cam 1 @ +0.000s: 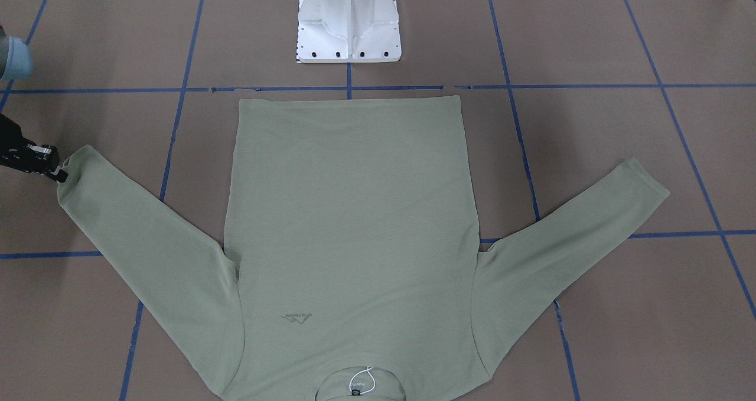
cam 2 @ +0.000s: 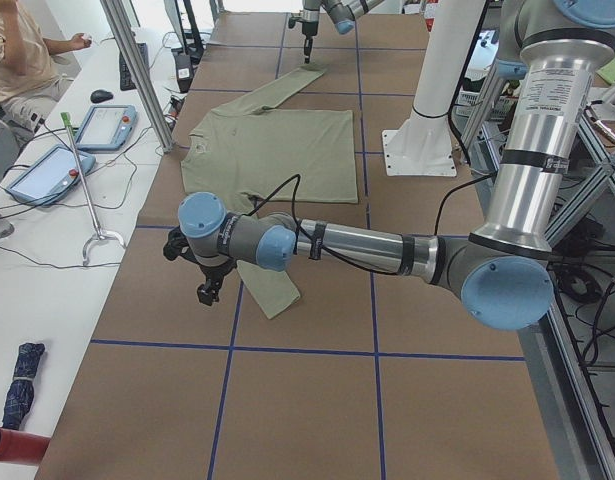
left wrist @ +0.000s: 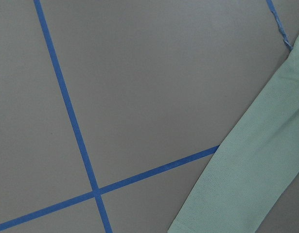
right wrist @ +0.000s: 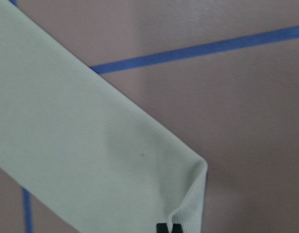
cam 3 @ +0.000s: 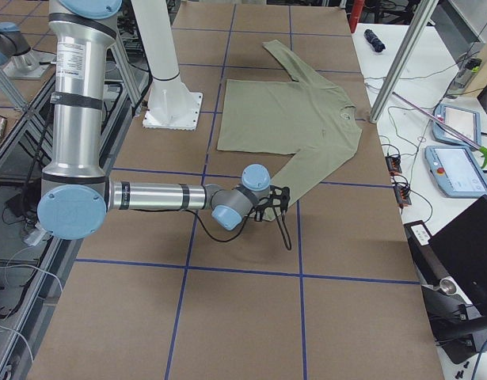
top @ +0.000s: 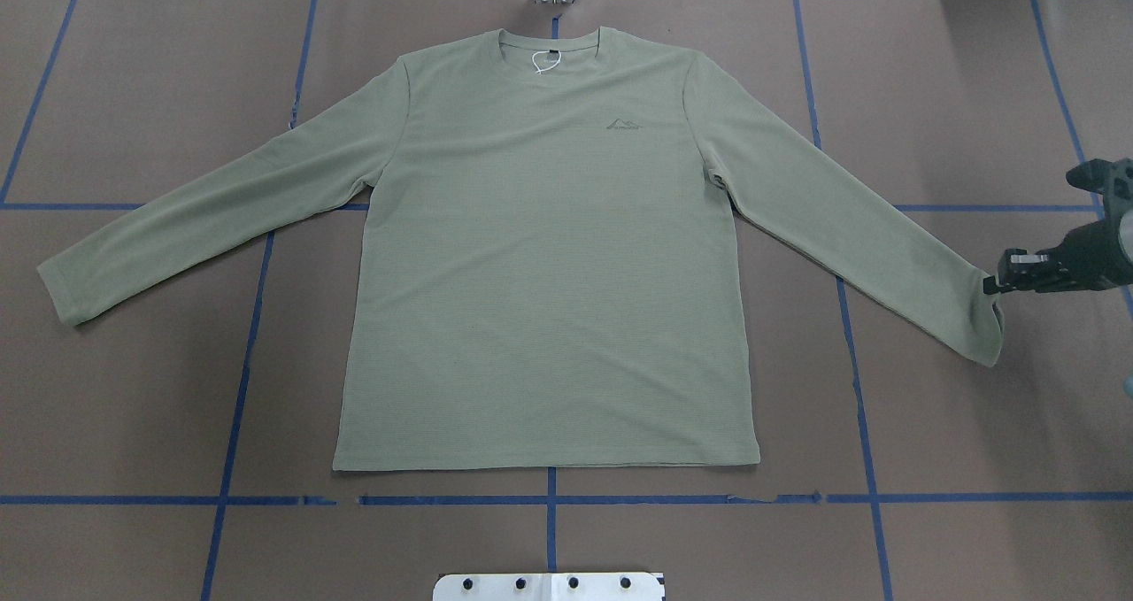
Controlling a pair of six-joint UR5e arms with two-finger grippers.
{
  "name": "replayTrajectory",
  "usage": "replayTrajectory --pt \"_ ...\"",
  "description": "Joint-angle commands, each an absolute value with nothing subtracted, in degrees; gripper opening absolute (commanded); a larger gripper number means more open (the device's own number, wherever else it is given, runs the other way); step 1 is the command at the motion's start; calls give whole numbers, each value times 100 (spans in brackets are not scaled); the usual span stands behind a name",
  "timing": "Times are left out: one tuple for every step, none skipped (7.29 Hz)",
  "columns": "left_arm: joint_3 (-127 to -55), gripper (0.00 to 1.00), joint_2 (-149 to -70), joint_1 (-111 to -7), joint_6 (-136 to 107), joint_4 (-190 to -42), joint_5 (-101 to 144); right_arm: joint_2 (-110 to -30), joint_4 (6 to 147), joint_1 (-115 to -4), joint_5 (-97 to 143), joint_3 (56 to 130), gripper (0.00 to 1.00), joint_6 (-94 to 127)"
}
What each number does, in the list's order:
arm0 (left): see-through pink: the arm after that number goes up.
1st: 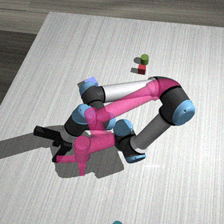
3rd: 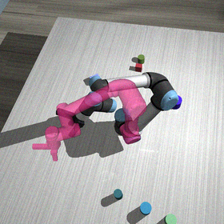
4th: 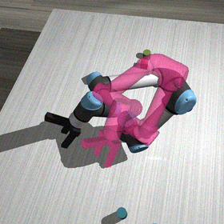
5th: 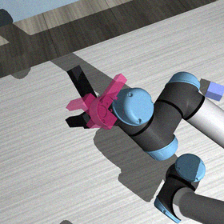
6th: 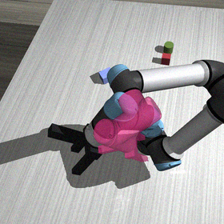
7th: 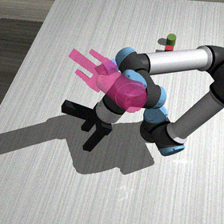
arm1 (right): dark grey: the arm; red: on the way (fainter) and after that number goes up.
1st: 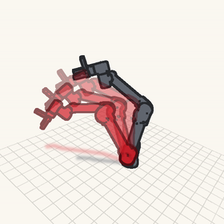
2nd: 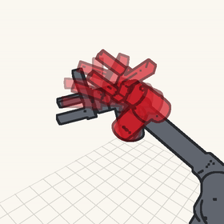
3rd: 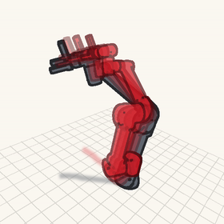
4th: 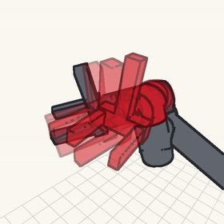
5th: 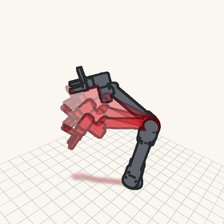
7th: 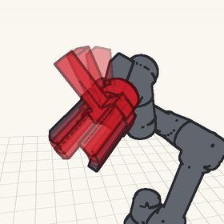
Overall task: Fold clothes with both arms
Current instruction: 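Lower the right gripper and grasp the sleeve cuff, then carry the sleeve with the right gripper across the shirt toward the collar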
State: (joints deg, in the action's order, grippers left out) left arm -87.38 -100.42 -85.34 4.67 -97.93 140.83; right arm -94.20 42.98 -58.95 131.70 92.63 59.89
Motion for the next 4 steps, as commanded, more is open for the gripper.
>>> replayTrajectory --pt "-8780 100 -10055 -8534 466 -9835 14141 -8260 5574 -5880 13210 9790 0 6903" --pt "-8772 100 -10046 -8534 466 -9905 14203 -7435 6120 -5697 13140 9774 0 7517" --pt "-8780 100 -10055 -8534 466 -9905 14212 -6557 6744 -5426 12896 9695 0 8219" --pt "-8780 100 -10072 -8534 466 -9940 14221 -5591 7289 -5084 12189 9425 0 8862"
